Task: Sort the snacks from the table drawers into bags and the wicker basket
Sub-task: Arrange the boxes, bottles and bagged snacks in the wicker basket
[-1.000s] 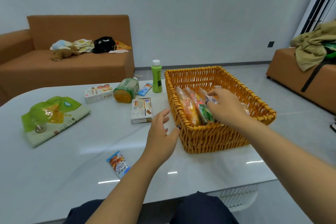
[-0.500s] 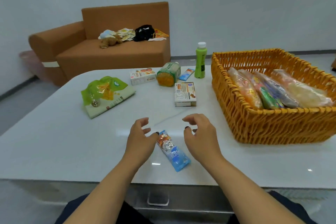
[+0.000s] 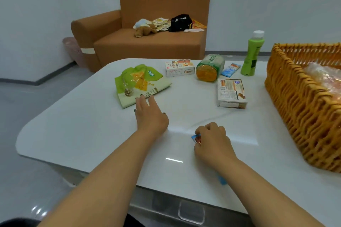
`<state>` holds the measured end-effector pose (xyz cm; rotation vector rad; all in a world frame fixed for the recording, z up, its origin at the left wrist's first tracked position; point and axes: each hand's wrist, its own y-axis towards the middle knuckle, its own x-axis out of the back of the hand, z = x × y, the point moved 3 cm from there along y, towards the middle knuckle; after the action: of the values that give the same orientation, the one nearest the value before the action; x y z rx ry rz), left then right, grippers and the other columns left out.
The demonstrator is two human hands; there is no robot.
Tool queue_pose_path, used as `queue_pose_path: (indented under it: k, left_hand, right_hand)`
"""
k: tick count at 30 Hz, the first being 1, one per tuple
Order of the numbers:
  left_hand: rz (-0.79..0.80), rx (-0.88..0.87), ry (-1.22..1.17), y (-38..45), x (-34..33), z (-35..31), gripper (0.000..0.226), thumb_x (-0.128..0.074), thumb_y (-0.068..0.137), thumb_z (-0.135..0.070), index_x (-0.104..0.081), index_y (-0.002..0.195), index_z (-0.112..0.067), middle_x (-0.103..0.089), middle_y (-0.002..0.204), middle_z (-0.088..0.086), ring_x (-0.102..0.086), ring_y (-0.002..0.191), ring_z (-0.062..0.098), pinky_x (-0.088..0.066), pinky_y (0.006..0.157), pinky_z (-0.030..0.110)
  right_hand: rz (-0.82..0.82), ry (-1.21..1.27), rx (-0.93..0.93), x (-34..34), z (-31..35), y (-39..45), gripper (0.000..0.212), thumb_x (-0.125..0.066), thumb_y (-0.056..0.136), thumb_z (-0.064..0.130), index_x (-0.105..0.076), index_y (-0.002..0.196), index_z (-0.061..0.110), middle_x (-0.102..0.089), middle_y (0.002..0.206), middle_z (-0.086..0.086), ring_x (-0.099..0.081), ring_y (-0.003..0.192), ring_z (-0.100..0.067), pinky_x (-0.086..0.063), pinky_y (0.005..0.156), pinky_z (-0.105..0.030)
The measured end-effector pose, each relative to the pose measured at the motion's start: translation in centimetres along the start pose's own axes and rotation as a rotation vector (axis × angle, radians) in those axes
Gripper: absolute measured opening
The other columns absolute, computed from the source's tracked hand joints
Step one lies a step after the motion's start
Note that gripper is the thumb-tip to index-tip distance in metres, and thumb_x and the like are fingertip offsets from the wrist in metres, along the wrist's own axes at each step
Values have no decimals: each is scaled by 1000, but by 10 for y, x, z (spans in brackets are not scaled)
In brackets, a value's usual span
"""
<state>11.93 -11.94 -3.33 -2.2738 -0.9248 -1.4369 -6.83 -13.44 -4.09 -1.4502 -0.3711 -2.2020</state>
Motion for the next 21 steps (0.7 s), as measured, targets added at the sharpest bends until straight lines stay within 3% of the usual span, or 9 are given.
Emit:
queue_pose_path:
  k: [3,9,15,18,21]
  left_hand:
    - [30,-75,302,18,-21,15,63,-32,102,-35,-1,156,-25,22,160,15,23,147,34,1,120,54]
    - [-53,-58,296,58,-32,22,63,-32,100,-41,-9,156,-25,16,161,16,21,147,34,1,119,55]
    - [-12,-47,316,49,-30,8,59,-36,101,-32,-16,155,-17,13,162,18,19,148,34,-4,120,51]
    - [101,-44,149,27,-19,-11,64,-44,100,-30,-16,155,-15,14,162,14,18,149,30,-2,122,48]
    - [170,-101,-111,-11,-1,-34,65,-49,100,-33,-17,155,-17,9,164,5,-4,151,24,-17,119,39]
  right_hand:
    - [-13,-78,33,-1,0,15,32,-44,92,13,-52,122,19,-46,128,-1,-40,114,-23,-36,88,-31]
    - [4,-84,46,1,-8,40,31,-43,92,12,-53,119,22,-48,124,2,-43,111,-20,-35,86,-30]
    - [26,20,26,19,-23,35,43,-47,96,26,-41,139,25,-26,153,-1,-30,137,-21,-32,108,-35]
    - [13,76,9,28,-22,25,44,-49,95,27,-41,139,25,-27,151,0,-32,136,-21,-37,108,-37]
    - [4,106,3,35,-21,7,46,-49,95,27,-39,140,25,-27,151,0,-32,136,-20,-38,107,-37]
